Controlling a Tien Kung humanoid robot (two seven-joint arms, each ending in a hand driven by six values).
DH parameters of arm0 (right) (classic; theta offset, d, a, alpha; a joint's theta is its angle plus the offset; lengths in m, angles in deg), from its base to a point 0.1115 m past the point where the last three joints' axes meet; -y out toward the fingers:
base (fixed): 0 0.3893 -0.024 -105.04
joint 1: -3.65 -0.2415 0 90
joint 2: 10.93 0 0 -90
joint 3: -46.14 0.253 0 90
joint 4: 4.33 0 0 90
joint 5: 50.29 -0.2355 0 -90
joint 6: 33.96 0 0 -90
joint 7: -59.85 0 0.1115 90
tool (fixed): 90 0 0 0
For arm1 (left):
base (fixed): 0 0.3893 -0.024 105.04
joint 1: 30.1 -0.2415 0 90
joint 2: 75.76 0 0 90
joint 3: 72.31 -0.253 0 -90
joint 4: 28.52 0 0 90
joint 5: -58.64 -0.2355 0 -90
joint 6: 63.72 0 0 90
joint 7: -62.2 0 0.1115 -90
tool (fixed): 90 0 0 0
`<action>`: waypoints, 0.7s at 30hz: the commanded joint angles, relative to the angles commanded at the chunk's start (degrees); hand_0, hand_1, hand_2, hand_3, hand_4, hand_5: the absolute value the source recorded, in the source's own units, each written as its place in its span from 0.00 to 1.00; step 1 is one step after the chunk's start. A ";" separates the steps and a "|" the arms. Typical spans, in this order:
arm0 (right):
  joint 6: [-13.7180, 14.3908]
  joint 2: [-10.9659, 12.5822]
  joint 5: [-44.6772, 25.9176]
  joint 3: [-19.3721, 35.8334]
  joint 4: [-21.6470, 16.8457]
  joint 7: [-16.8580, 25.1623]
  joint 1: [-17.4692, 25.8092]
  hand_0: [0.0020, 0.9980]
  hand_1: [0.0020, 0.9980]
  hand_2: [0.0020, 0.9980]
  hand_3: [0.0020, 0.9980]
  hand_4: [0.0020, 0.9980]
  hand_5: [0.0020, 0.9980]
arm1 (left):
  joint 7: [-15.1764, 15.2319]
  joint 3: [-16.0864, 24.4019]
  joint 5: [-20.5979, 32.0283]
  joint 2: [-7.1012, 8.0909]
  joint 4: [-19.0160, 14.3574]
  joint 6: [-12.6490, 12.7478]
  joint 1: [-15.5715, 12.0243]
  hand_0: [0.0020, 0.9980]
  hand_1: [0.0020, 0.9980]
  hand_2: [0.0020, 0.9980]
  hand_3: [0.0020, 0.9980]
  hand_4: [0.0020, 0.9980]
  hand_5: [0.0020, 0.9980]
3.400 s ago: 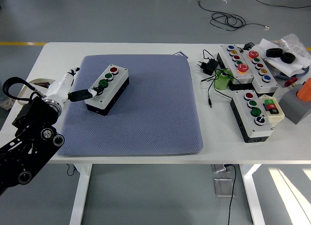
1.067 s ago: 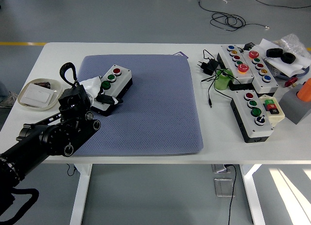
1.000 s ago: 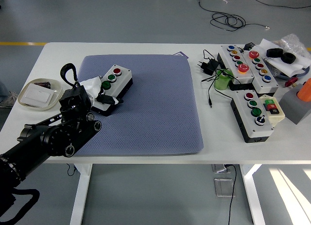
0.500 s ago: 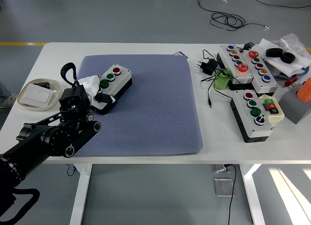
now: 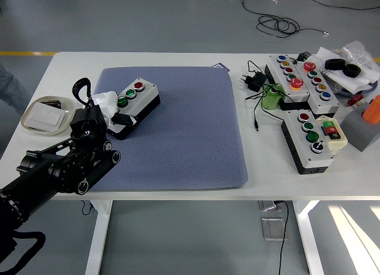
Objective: Pick up the button,place it on the desk,press the button,press the button
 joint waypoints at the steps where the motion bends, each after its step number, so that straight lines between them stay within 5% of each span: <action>1: 0.00 0.00 0.01 0.02 0.00 0.00 -0.01 0.79 0.80 0.82 0.75 0.41 0.48 | 0.00 -0.05 -0.12 0.03 -0.05 0.02 -0.02 0.17 0.18 0.18 0.37 0.31 0.00; 21: 0.19 -0.20 -0.36 -0.30 0.00 -0.03 -0.08 0.79 0.80 0.82 0.75 0.41 0.48 | 0.00 1.88 -6.41 2.24 -9.04 3.73 -1.11 0.14 0.16 0.15 0.30 0.27 0.00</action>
